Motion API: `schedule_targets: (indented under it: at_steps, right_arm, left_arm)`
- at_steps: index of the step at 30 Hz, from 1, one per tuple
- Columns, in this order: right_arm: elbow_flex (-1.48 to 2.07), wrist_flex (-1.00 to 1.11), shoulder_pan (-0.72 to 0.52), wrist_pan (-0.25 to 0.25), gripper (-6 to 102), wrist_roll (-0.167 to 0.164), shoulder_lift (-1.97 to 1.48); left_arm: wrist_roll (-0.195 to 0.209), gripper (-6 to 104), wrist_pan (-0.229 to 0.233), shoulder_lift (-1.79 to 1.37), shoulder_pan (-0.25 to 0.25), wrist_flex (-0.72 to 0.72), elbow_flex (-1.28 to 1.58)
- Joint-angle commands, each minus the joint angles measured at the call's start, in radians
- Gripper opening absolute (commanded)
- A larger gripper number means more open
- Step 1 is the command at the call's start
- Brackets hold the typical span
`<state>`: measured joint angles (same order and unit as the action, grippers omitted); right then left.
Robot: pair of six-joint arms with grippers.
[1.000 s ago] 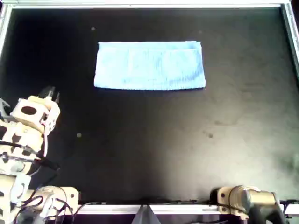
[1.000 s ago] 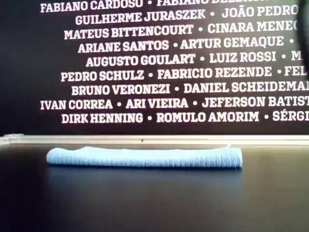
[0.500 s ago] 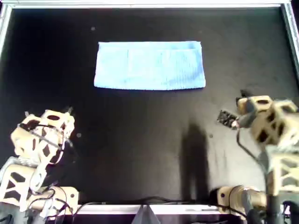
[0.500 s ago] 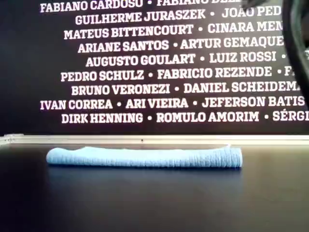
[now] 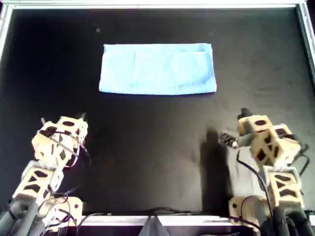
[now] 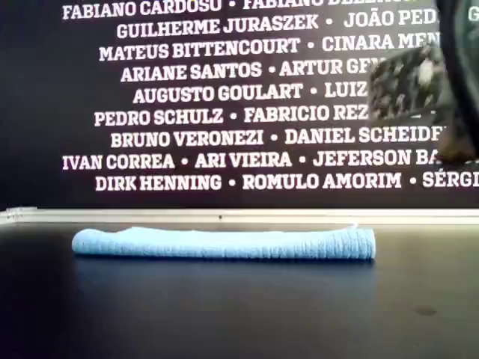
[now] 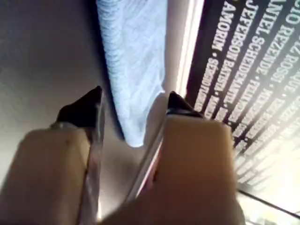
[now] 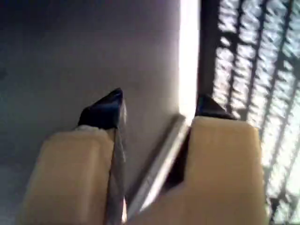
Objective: Fold a cloth
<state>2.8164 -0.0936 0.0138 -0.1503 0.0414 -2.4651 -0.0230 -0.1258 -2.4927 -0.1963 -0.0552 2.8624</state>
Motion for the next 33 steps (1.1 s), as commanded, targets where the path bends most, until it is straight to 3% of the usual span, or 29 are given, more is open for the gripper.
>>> schedule_targets:
  at_steps: [1, 7, 12, 16, 22, 33]
  right_arm:
    - [-0.049, 0.044, 0.011, 0.000, 61, -0.021, 0.129]
    - [-0.330, 0.044, 0.011, -0.015, 61, -0.012, 0.588]
    - [-0.529, 0.044, 0.012, -0.017, 62, -0.011, 0.787]
    - [-0.617, 0.044, 0.049, -0.017, 67, -0.028, 0.836]
    - [-0.756, 0.044, 0.163, -0.002, 71, -0.021, 0.943]
    - [-1.006, -0.051, 0.169, 0.000, 71, -0.012, 1.127]
  left_arm:
    - [0.009, 48, -0.009, 0.067, 0.005, -0.041, -0.037]
    - [0.009, 52, 0.003, 0.454, 0.003, -0.052, -0.256]
    - [0.006, 71, -0.009, 0.744, 0.002, -0.044, -0.485]
    - [-0.008, 82, -0.011, 0.769, -0.018, -0.043, -0.572]
    - [-0.009, 84, 0.002, 0.792, -0.058, -0.043, -0.687]
    - [-0.008, 84, 0.005, 1.069, -0.060, -0.038, -0.910]
